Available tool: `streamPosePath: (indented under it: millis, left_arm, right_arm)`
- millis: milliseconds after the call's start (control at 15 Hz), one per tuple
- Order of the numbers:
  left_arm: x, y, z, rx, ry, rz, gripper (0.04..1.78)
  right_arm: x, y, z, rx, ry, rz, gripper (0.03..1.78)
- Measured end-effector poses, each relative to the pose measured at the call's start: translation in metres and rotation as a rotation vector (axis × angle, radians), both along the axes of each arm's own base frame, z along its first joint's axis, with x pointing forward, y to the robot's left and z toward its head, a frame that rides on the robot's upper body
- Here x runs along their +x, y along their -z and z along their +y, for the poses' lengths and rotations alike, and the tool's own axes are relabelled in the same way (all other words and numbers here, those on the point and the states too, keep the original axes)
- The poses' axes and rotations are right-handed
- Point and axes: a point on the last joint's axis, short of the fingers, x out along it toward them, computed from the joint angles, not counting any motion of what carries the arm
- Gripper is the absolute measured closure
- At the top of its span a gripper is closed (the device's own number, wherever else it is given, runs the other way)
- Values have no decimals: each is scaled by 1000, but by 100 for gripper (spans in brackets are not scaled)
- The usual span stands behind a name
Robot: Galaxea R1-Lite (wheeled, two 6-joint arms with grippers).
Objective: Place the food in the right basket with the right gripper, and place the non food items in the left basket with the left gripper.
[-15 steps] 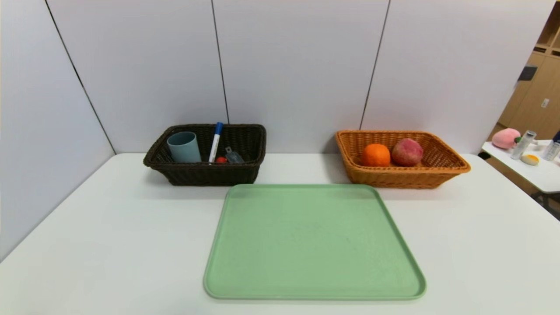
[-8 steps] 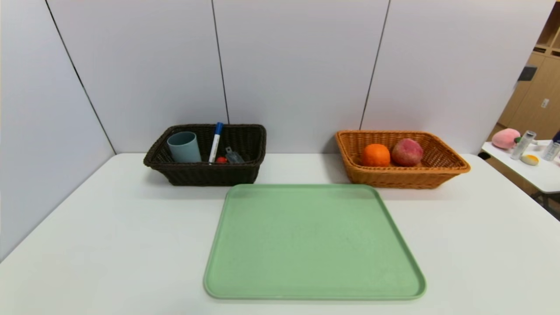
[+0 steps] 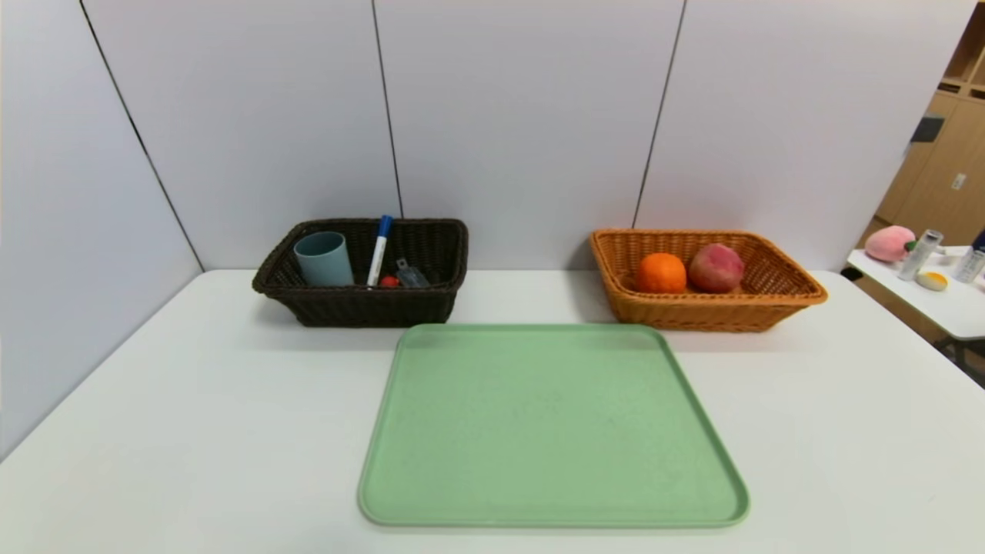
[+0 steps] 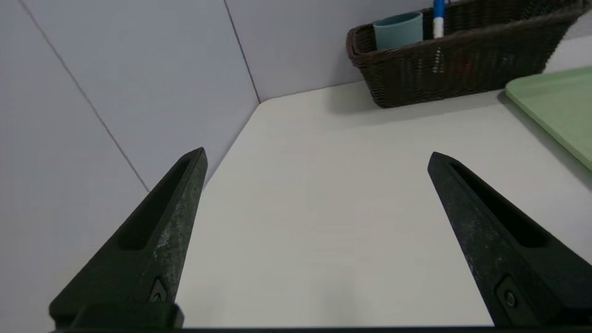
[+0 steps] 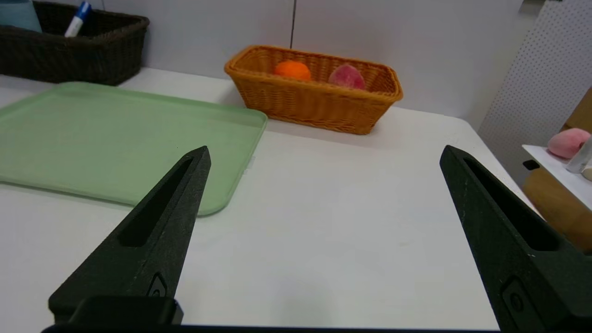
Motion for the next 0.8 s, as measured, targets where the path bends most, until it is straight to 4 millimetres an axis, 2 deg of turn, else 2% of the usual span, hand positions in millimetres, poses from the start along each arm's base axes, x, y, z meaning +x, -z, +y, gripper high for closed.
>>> streamPosePath:
  millis: [267,400,800]
  left_arm:
    - [2,12,-2,6,89,97,13]
    - [3,17,-3,-23,130,139,13]
    - [3,22,-3,-164,134,190,13]
  right_arm:
    - [14,29,0,-20,12,67,10]
    - [17,36,-1,2,31,81,10]
    - [18,41,-2,150,96,133,10]
